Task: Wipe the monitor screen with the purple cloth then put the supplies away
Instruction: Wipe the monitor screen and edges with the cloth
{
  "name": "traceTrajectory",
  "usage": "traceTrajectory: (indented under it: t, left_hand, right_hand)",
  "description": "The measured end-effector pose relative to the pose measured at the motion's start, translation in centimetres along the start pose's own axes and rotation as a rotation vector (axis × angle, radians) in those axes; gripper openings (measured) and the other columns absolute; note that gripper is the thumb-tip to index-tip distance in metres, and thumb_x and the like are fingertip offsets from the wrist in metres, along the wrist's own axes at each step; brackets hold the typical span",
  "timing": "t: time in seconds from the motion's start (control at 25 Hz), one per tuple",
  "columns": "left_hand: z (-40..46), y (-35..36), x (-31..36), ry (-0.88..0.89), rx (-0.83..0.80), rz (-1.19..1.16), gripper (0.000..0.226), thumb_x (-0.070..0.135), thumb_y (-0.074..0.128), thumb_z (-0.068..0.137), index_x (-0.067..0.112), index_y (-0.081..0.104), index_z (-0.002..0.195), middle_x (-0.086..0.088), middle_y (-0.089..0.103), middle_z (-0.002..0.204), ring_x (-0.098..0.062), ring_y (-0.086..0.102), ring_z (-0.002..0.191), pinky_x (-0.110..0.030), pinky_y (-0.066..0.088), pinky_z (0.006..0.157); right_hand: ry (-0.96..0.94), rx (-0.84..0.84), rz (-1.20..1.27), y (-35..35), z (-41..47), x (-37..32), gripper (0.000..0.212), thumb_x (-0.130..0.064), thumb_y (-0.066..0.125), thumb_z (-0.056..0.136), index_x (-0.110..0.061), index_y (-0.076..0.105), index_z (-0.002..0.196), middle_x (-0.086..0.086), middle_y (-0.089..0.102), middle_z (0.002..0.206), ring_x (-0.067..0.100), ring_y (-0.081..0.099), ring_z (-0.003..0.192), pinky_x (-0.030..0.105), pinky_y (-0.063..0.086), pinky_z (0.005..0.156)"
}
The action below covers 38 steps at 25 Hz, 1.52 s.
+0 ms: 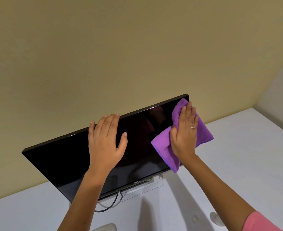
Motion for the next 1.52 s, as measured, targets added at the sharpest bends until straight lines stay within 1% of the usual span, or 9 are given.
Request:
traceTrajectory:
  t: [0.16,0.32,0.4,0.52,0.72,0.96,1.12,1.36,1.52]
  left_hand:
    - [0.0,-0.2,-0.1,-0.026,0.019,-0.036,0.05,0.032,0.049,0.087,0.013,0.049,0.133,-0.004,0.057,0.131,-0.023,0.046,0.128,-0.045,0.014,0.115]
    - [0.1,-0.3,-0.1,-0.05,0.032,-0.071,0.048,0.027,0.049,0.085,0.013,0.051,0.13,-0.005,0.059,0.129,-0.023,0.047,0.127,-0.046,0.014,0.114]
    - [0.2,-0.5,-0.1,-0.059,0.035,-0.098,0.047,0.026,0.049,0.084,0.013,0.053,0.129,-0.005,0.059,0.128,-0.024,0.048,0.126,-0.047,0.012,0.115]
    - [0.3,-0.6,-0.1,-0.074,0.029,-0.133,0.046,0.025,0.047,0.085,0.012,0.054,0.129,-0.005,0.06,0.128,-0.023,0.048,0.126,-0.047,0.01,0.115]
    - [0.3,-0.7,0.1,-0.076,0.018,-0.145,0.047,0.024,0.047,0.085,0.012,0.054,0.129,-0.005,0.06,0.128,-0.024,0.048,0.127,-0.045,0.008,0.116]
    - [0.3,-0.8,0.1,-0.085,0.012,-0.143,0.046,0.023,0.047,0.084,0.011,0.055,0.128,-0.006,0.06,0.128,-0.024,0.049,0.126,-0.045,0.008,0.116]
    - [0.3,-0.7,0.0,-0.093,0.006,-0.148,0.046,0.022,0.047,0.084,0.012,0.055,0.128,-0.005,0.061,0.127,-0.024,0.049,0.126,-0.046,0.009,0.115]
    - [0.3,-0.8,0.0,-0.089,0.004,-0.169,0.047,0.023,0.043,0.084,0.012,0.056,0.128,-0.004,0.061,0.126,-0.023,0.05,0.126,-0.047,0.011,0.114]
    - [0.4,-0.8,-0.1,-0.093,0.011,-0.177,0.049,0.019,0.042,0.081,0.012,0.056,0.127,-0.004,0.061,0.126,-0.022,0.05,0.125,-0.047,0.011,0.115]
  right_hand:
    - [-0.149,-0.091,-0.072,2.4,-3.6,-2.2,0.068,-0.019,0.036,0.08,0.002,0.026,0.144,0.017,0.014,0.151,0.041,0.022,0.139,0.057,0.019,0.113]
    - [-0.291,-0.086,-0.041,3.2,-4.3,-5.5,0.073,-0.026,0.038,0.088,-0.016,0.002,0.152,0.007,-0.007,0.159,0.031,-0.004,0.146,0.05,0.001,0.116]
    - [-0.316,-0.066,-0.015,2.6,-2.6,-6.6,0.07,-0.026,0.039,0.09,-0.019,0.007,0.151,0.008,-0.001,0.159,0.03,-0.004,0.146,0.05,0.001,0.116]
    - [-0.257,-0.008,0.025,1.0,0.6,-6.0,0.065,-0.023,0.04,0.088,-0.012,0.018,0.148,0.014,0.015,0.155,0.031,0.005,0.144,0.047,-0.002,0.117]
    - [-0.077,0.088,0.04,-0.4,1.8,-1.8,0.063,-0.019,0.035,0.089,-0.005,0.018,0.148,0.011,0.008,0.154,0.023,0.002,0.144,0.051,0.008,0.116]
    - [-0.032,-0.018,-0.055,1.5,-2.9,0.0,0.061,-0.021,0.034,0.088,-0.001,0.024,0.145,0.02,0.017,0.152,0.035,0.015,0.139,0.061,0.025,0.109]
    - [-0.128,-0.041,-0.053,1.7,-2.5,-2.4,0.061,-0.022,0.035,0.089,0.0,0.024,0.145,0.017,0.012,0.152,0.033,0.013,0.141,0.058,0.02,0.112]
    - [0.008,0.051,0.04,-0.4,2.2,-2.6,0.061,-0.026,0.031,0.093,-0.003,0.018,0.148,0.01,0.003,0.154,0.022,0.0,0.144,0.049,0.004,0.117]
    - [0.053,0.057,-0.003,0.3,0.5,-1.2,0.063,-0.026,0.032,0.093,-0.001,0.017,0.148,0.015,0.01,0.155,0.027,0.009,0.144,0.049,0.01,0.116]
Point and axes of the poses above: each hand's wrist, its own z-axis towards the middle knuckle, its own y-axis out of the palm, x = y × z, the point moved 10 cm from there along z, towards the middle knuckle
